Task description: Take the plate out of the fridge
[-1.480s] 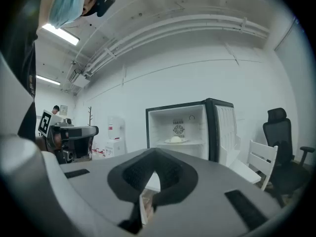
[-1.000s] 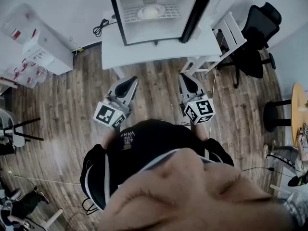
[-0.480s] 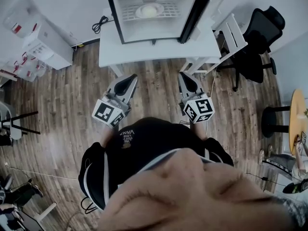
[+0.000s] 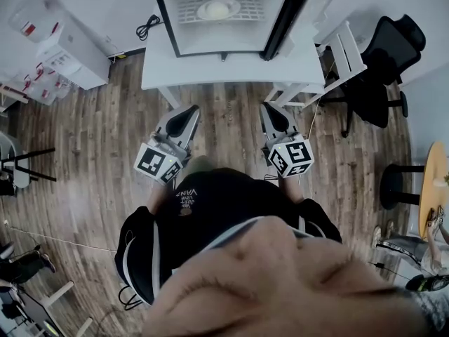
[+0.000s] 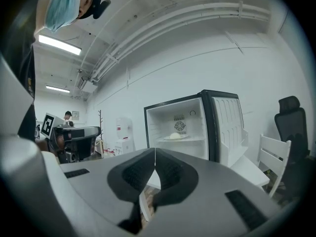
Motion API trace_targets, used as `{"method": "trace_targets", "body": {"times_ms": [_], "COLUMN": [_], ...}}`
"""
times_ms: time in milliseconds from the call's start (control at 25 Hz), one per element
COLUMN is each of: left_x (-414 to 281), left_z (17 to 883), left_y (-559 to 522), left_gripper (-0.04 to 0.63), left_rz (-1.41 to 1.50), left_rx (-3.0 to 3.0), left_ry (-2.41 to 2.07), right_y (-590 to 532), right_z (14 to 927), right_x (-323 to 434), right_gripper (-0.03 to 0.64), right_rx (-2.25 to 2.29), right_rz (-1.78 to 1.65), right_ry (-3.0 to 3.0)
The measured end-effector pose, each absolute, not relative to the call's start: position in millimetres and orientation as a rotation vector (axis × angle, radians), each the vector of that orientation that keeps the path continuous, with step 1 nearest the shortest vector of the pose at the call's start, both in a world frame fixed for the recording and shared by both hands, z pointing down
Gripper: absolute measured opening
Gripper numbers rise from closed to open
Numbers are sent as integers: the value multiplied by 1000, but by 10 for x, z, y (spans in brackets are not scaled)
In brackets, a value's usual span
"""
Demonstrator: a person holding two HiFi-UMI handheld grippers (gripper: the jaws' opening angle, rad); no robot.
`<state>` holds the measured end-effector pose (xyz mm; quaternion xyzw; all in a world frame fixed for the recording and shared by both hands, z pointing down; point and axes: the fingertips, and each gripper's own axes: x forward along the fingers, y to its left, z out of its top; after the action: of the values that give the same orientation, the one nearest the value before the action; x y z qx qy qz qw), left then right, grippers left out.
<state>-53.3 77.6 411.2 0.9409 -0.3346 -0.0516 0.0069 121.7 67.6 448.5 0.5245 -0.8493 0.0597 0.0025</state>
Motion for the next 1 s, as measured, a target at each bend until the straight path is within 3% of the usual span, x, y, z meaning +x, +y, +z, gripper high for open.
{"method": "trace_targets", "body": {"times_ms": [1000], "left_x": [-595], "left_z": [4200], "left_y": [-228], "left_gripper": [18], "left_rz": [-142], "left_rx": [2944], "left_ry": [-958], "right_y": [-275], "right_z": [4455], "right_x": [1115], "right_gripper": [12], "right_rx": [1709], "right_rz": [185], "right_ry": [-2632]}}
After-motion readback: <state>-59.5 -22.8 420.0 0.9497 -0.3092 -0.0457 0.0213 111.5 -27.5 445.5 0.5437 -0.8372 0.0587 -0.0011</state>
